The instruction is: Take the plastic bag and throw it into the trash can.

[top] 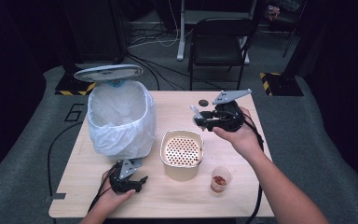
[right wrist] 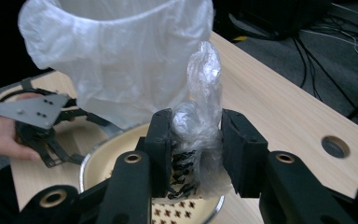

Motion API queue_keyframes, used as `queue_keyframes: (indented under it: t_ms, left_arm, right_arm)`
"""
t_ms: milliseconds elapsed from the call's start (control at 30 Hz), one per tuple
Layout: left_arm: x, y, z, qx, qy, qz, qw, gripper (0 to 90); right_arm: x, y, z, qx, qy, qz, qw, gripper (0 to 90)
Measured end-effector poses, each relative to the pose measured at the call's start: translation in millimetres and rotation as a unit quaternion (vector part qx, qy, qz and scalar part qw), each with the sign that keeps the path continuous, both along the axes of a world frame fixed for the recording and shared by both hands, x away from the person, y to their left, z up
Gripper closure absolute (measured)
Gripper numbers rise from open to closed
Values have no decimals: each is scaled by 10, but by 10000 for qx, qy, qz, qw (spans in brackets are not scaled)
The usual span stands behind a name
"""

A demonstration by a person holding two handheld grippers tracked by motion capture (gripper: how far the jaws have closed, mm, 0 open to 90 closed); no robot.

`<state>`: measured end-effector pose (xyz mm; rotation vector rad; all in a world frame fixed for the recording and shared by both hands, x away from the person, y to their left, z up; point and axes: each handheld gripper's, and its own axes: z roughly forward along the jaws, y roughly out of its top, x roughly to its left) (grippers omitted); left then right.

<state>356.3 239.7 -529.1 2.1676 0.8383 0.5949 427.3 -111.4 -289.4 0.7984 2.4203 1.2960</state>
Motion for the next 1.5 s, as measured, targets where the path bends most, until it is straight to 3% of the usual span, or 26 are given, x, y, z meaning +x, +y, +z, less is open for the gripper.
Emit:
queue_keyframes:
  t_ms: [333, 767, 1500]
  left_arm:
    - [0, -2, -2, -1, -19, 19, 10000, 192]
    - [1, 0, -2, 8, -11, 12, 10000, 192]
    - [5, -10, -10, -81, -56, 35, 9999, 192]
  right_arm:
    - [-32, 391, 147, 29, -106, 415, 9991, 646]
    - [-24, 878, 228, 96, -140, 883, 9959, 646]
    - [100, 1248, 262, 204, -116, 977, 9949, 645]
